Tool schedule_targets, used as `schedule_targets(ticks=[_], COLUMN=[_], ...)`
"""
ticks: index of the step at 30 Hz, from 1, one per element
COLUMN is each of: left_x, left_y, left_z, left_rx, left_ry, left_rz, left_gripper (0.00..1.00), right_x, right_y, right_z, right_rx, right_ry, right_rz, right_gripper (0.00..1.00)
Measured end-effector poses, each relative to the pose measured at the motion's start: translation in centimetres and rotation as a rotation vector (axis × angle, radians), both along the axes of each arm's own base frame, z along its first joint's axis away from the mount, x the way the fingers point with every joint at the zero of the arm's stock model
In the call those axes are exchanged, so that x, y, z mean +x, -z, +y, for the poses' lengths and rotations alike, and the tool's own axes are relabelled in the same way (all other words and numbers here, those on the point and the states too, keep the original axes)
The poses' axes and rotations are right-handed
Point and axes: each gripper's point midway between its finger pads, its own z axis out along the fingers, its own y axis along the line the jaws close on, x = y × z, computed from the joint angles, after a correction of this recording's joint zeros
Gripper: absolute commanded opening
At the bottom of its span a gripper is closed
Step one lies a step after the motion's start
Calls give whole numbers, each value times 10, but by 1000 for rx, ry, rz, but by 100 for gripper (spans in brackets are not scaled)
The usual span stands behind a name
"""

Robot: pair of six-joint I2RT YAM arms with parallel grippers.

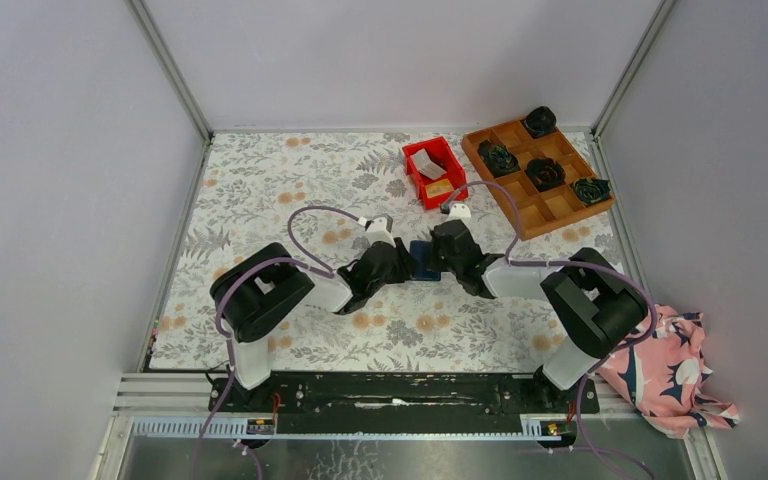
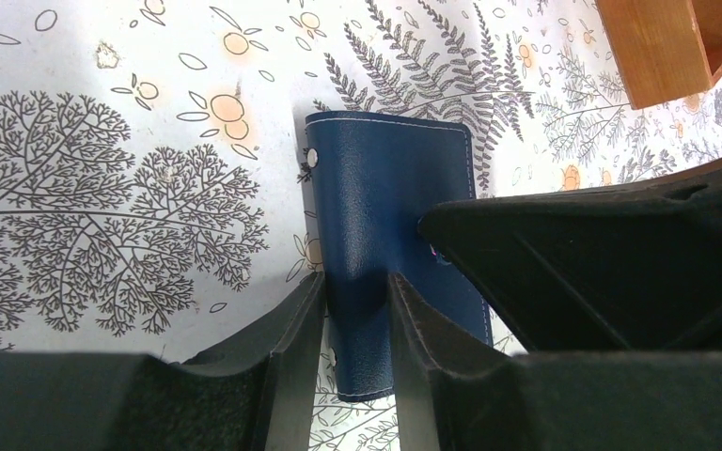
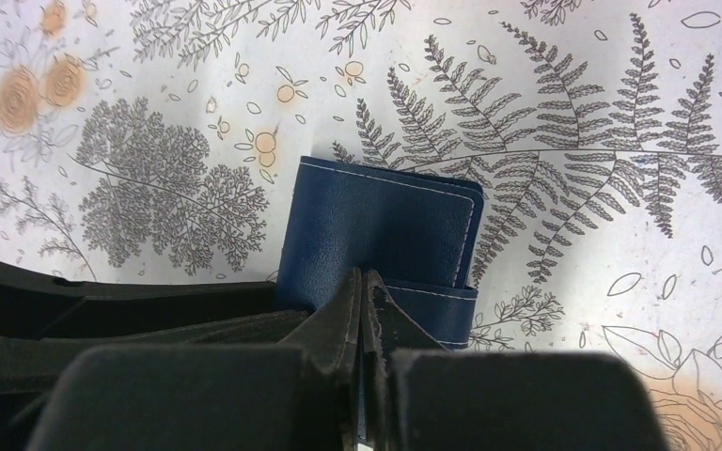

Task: Put the credit cards into the card holder
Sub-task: Close the card holder at the center of the board.

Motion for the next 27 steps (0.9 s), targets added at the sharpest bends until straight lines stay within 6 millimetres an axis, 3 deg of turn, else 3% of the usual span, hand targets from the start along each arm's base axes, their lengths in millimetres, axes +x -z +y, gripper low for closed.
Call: schedule_targets(ticks=[27], left_x=[-2], left_y=[0], left_z=[1], left_rx=[56], left_ry=[-33], left_rz=[7], left_gripper=[38], right_x=[-11], right_y=[14], right_z=[0], right_rx=[330], right_ry=[144], right_rz=[-99], right_gripper=[0])
